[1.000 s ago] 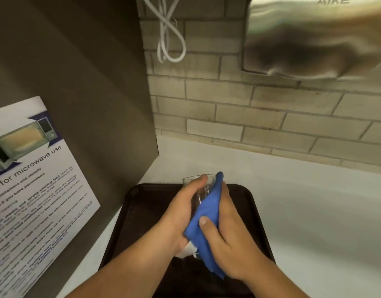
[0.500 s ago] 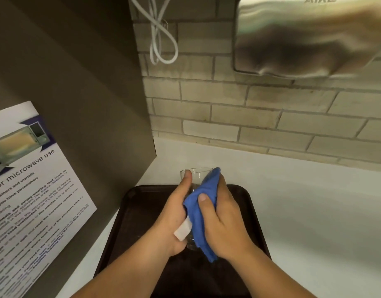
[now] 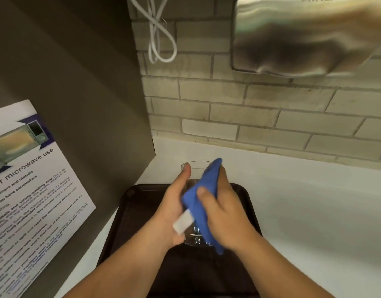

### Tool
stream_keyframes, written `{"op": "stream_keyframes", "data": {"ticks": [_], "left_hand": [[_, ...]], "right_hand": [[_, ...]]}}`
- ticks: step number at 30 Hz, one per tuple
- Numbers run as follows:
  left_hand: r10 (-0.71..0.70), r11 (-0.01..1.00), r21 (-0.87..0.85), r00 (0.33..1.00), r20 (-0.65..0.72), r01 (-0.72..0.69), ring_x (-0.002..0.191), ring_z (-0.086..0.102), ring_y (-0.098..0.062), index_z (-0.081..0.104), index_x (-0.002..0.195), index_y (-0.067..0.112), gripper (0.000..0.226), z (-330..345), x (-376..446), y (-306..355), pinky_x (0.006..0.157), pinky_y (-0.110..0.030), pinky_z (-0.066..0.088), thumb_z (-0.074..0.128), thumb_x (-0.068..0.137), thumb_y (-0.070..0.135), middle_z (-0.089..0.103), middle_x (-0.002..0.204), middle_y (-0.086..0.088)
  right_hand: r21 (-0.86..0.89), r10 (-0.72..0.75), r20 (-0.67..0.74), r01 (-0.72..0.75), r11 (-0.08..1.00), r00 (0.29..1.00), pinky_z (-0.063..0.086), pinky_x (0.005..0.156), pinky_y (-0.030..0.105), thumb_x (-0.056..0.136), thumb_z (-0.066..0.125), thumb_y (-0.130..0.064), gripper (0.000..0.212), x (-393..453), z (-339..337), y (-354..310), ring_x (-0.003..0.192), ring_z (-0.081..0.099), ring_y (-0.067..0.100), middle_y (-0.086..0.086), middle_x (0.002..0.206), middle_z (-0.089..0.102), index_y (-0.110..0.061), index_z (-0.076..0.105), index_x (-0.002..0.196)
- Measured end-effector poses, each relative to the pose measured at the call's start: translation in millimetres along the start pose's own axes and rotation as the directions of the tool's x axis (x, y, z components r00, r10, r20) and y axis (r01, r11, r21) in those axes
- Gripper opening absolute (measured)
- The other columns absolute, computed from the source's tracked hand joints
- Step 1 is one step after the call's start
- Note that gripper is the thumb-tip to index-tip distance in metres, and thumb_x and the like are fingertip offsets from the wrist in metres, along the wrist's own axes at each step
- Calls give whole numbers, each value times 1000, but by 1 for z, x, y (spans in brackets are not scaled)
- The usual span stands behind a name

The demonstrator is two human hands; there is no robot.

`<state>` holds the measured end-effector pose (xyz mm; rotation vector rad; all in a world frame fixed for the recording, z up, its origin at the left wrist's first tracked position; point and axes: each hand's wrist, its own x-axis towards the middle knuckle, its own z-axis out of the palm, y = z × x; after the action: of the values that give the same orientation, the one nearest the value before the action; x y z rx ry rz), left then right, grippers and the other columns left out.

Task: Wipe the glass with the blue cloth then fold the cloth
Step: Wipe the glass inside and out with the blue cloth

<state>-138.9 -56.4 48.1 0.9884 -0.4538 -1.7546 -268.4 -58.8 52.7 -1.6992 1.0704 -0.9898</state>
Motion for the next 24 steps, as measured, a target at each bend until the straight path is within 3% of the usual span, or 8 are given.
{"op": "stream_keyframes", "data": {"ticks": [2,5,8,12,15,18,21,24], "left_hand": [[2,1000,21,1000,15,-2,104,75,-40,74,126,5,86,3,-5,0,92,-49,61,70,75,75,77,116,-25],[27,998,63,998,-64,-23,108,76,-38,78,121,9,82,10,-3,1,92,-50,61,58,81,78,78,121,-22],[69,983,178,979,-193,-34,110,75,-35,74,125,13,74,14,-1,1,95,-47,58,51,89,73,80,117,-19],[86,986,155,980,-179,-58,115,72,-36,73,127,13,68,17,-3,-6,97,-45,56,59,86,65,76,123,-23],[55,998,37,991,-122,-51,114,73,-41,75,123,5,78,16,-4,-7,102,-54,56,67,77,68,76,122,-26],[23,995,-93,992,-123,-35,97,77,-43,74,114,-1,87,7,1,2,85,-54,62,71,75,77,78,112,-25],[63,994,-85,991,-122,-73,70,76,-34,71,90,3,79,-2,9,9,64,-40,62,72,70,78,77,83,-18],[64,997,-32,998,-23,-64,72,79,-32,80,93,0,75,1,9,7,62,-36,65,69,72,72,80,80,-19]], "right_hand": [[223,143,-82,-122,967,986,49,62,9,99,48,-30,18,16,-12,-3,73,70,-2,-8,77,75,-24,65,95],[273,157,-18,-147,951,987,47,51,8,100,48,-25,24,20,-17,-1,58,67,-2,-11,61,72,-17,65,86],[172,89,-126,-66,983,988,55,64,16,100,48,-27,17,17,-8,8,69,70,5,-3,70,72,-17,59,93],[-68,-88,-187,76,995,979,52,70,13,93,44,-48,31,15,-2,9,79,69,3,-6,82,70,-22,59,101],[48,87,-114,-82,995,990,49,62,11,101,46,-28,20,19,-13,11,73,65,7,-2,81,68,-18,61,92],[16,80,66,-81,997,995,51,80,11,100,48,-11,22,4,-28,24,94,65,8,3,107,70,-17,64,112],[31,-11,228,4,1000,974,50,97,18,97,47,-31,50,-25,-14,21,114,60,-1,-20,131,60,-41,34,145],[-163,-135,111,152,975,985,40,103,11,93,40,-50,73,-20,1,6,129,46,-4,-13,149,41,-35,5,155]]}}
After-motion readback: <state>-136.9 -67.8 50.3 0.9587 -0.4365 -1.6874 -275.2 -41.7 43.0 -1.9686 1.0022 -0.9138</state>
